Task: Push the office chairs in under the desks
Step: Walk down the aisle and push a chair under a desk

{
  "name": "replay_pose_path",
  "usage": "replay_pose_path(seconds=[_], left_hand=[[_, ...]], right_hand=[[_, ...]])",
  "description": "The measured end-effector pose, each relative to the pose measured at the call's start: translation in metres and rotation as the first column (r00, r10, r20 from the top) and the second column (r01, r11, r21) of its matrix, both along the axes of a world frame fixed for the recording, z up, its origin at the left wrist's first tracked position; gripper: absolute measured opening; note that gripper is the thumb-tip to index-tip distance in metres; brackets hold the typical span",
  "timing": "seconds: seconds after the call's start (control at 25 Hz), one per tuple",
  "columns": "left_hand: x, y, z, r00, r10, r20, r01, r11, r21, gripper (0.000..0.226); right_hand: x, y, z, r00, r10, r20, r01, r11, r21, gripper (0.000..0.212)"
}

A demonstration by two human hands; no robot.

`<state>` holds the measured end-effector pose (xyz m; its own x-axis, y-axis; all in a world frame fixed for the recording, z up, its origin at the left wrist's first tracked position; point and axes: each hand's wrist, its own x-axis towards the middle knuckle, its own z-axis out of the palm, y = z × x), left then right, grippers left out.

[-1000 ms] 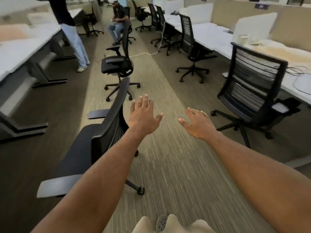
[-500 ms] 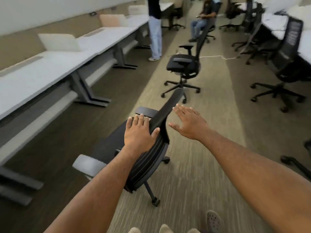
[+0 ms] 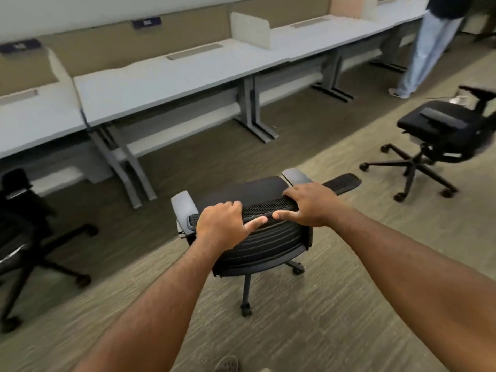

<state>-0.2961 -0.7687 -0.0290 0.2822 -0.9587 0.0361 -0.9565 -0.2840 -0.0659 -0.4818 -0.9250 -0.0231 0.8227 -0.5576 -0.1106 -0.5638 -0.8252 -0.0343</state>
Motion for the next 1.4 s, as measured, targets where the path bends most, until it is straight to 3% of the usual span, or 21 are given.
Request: replay_pose_path(seconds=[0.16,0.36,0.48,0.76,1.16,1.4], left_hand=[[0.008,-0.010,0.002,0.998,0.058,-0.007,-0.058,0.998,0.009,0.088],[0.031,-0.036,0.005,0.995,0.097,0.009,-0.098,0.995,0.024,0.114],[0.048,-0.055,0.007,0.993,0.116,0.002,-0.116,0.993,0.004,0.117],[0.115,-0.118,0.000,0.981,0.189,-0.031,-0.191,0.980,-0.063,0.102],[0.252,-0.227,-0.006,0.979,0.205,0.018,-0.202,0.976,-0.082,0.100],[0.319,-0.294,-0.016,0.924,0.376,0.063,-0.365,0.921,-0.138,0.098]], right_hand=[[0.005,-0.011,-0.009,0.992,0.086,0.095,-0.070,0.984,-0.165,0.094],[0.029,-0.037,-0.009,0.979,0.132,0.158,-0.093,0.969,-0.230,0.092],[0.048,-0.059,-0.007,0.970,0.149,0.190,-0.100,0.964,-0.245,0.095],[0.124,-0.129,-0.011,0.965,0.168,0.201,-0.141,0.980,-0.142,0.101],[0.265,-0.241,-0.014,0.974,0.140,0.178,-0.124,0.988,-0.097,0.102],[0.346,-0.310,-0.021,0.974,0.141,0.180,-0.127,0.988,-0.086,0.096]])
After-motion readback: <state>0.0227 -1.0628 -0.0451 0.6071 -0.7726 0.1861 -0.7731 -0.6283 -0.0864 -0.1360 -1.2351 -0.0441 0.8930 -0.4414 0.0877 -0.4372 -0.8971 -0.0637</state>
